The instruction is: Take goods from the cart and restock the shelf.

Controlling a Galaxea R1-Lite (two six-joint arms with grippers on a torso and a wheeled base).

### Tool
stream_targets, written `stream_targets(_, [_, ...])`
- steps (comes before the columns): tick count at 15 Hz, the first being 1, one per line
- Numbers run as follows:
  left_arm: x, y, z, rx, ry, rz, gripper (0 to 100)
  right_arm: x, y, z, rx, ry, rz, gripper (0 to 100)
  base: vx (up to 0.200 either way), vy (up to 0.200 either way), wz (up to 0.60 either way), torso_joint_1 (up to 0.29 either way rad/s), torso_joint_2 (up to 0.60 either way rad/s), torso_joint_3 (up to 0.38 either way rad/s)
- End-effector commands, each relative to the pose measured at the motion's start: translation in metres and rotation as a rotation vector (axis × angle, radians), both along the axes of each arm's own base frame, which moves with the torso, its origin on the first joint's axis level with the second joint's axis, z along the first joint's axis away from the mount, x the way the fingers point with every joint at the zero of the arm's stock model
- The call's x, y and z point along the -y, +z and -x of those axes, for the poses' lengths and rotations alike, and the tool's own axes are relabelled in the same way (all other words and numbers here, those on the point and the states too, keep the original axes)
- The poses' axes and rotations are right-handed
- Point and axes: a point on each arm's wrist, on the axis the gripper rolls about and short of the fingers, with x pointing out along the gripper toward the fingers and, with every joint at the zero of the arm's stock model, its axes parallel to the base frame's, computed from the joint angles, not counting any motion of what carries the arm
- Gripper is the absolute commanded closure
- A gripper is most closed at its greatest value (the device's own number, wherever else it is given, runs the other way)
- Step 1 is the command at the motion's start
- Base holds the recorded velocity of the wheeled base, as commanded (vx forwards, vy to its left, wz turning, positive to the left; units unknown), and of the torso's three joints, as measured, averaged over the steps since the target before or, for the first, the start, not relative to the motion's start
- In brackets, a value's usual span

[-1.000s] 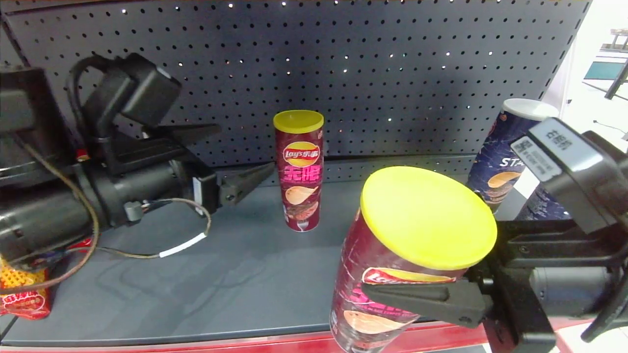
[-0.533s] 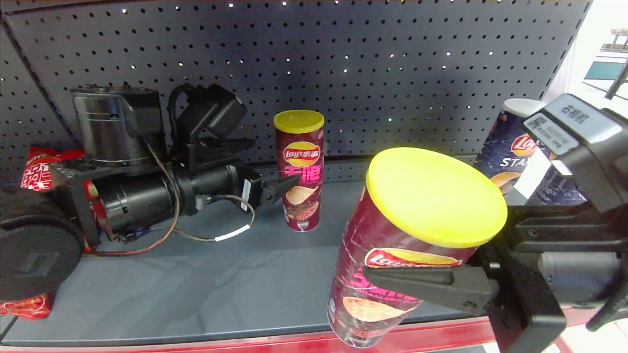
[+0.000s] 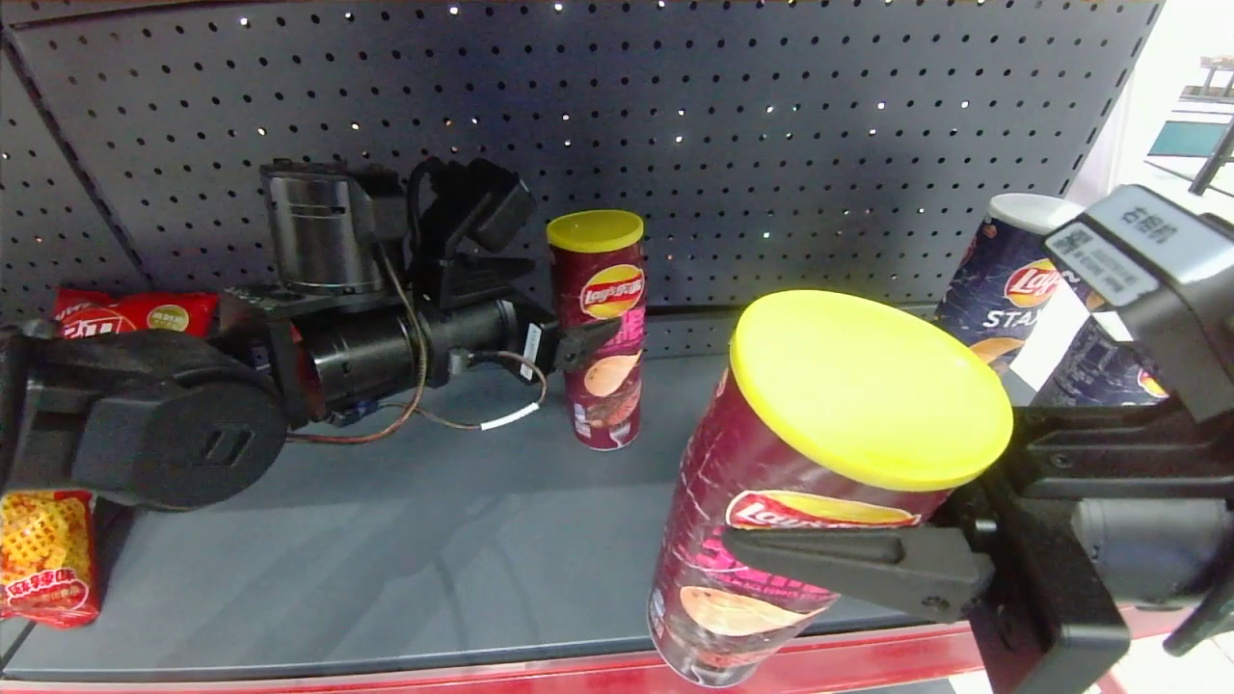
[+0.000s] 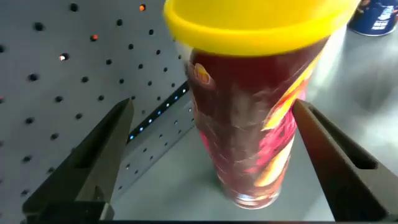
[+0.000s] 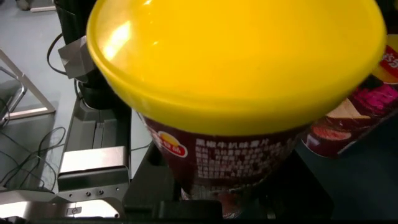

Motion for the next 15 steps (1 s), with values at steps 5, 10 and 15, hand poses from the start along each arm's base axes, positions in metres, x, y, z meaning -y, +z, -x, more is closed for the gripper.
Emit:
stream_targets(5, [0.014,-0.009,-0.021,0.004,-0.012,0.004,100,0.0,-0.001,0.0,-0.007,0.006,-0.021,100,0.0,0.0,0.0,0.0,0.0,0.0])
stream_targets(10, [0.019,-0.011,-0.025,0.008,-0.02,0.007,100,0.0,-0.005,0.001,-0.021,0.008,-0.02,100,0.0,0.0,0.0,0.0,0.0,0.0])
stream_targets(15, [0.013,0.013,0.009,0.053,-0.104,0.041,100,-0.002,-0.006,-0.003,-0.027,0.003,-0.015,100,0.0,0.0,0.0,0.0,0.0,0.0])
